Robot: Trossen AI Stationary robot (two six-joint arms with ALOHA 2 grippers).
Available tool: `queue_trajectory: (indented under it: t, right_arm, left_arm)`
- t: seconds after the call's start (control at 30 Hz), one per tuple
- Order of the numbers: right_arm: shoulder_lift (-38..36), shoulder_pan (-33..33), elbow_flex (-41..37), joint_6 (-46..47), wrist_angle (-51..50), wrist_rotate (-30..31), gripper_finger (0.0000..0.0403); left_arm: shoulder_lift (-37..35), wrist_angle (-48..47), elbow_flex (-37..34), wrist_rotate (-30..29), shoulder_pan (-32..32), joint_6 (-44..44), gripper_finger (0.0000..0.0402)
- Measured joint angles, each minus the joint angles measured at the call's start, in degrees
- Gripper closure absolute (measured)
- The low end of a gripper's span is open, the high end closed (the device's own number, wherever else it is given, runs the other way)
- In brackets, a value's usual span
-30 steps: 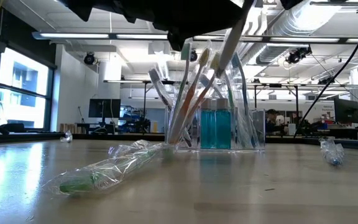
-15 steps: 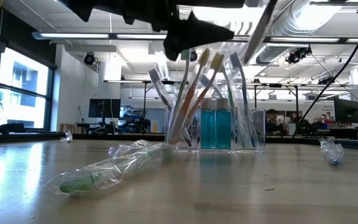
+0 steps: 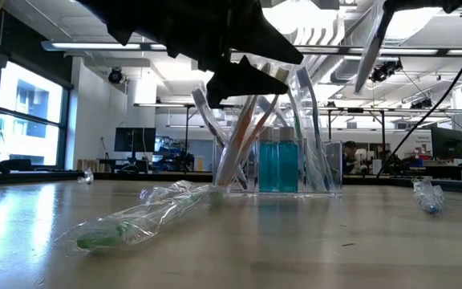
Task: Pick & Place toothbrushing station
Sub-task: Put the bottom violet toothbrush into the wire organizer
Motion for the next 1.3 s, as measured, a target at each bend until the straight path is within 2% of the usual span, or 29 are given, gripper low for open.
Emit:
queue_trajectory:
  t: [0.1,0.33,0.47,0.63,0.93,1.3]
  right_arm:
    - [-1.3,-2.5,0.0,-1.0,0.0,-0.1,0.0386]
    - [-1.5,-12.7,0.0,-1.9,0.2,-8.5,0.0386]
    - [-0.3,-16.3,0.0,-2.2,2.6,-10.6,0.0386]
    - [1.3,-17.4,0.0,-4.8,8.4,-13.0,0.0386]
    - [6.6,-20.4,0.0,-5.1,11.9,-16.0,0.0386]
    - [12.6,-25.9,0.0,-3.2,14.7,-23.1,0.0386]
  left_arm:
    - [0.0,-0.5,0.0,0.2,0.0,0.1,0.0153]
    - [0.0,-1.4,0.0,0.1,0.0,1.6,0.0153]
    - [0.0,-1.6,0.0,0.1,0.0,1.8,0.0153]
    - [-0.3,-1.8,0.0,0.3,0.0,1.8,0.0153]
    - [-1.8,0.1,0.9,8.1,-0.2,1.8,0.0153]
    - [-4.7,0.1,0.9,7.6,-1.4,4.8,0.0153]
